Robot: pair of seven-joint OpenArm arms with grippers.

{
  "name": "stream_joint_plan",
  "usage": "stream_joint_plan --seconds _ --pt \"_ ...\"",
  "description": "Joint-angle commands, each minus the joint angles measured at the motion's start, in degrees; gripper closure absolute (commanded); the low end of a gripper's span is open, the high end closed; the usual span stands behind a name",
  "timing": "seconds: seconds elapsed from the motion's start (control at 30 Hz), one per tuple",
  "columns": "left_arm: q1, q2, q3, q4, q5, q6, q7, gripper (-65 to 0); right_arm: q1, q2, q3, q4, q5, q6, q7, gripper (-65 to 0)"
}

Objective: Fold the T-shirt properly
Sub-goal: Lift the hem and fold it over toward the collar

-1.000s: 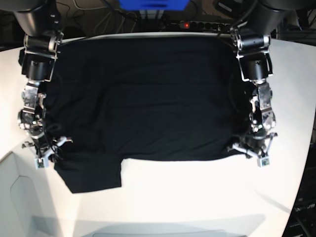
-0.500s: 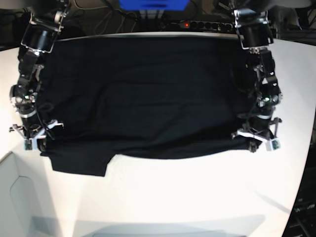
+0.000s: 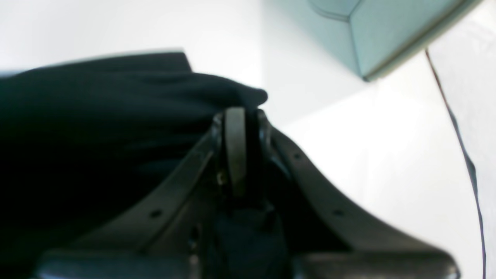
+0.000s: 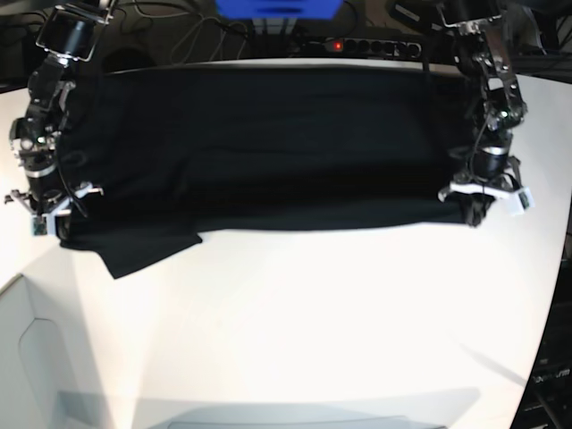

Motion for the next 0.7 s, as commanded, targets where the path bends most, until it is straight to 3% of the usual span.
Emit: stream_joint_plan --seconds 0.0,0.4,0.67 --pt "0.58 -0.92 -0.56 1.43 -1.37 -0.12 -2.0 0.0 -0.23 1.02 0.42 1.1 0.43 -0.15 1.8 0.0" --pt "6.91 -0.92 -0.56 1.43 -2.77 -0.56 -2.09 0.0 -10.43 -0.3 1.82 9.45 0.43 -0.15 2.24 0.0" --pt "7.0 -1.27 -0.64 2.93 -2.77 -0.56 -2.09 0.0 -11.4 -1.44 5.25 11.03 0.43 -0.06 1.88 0.0"
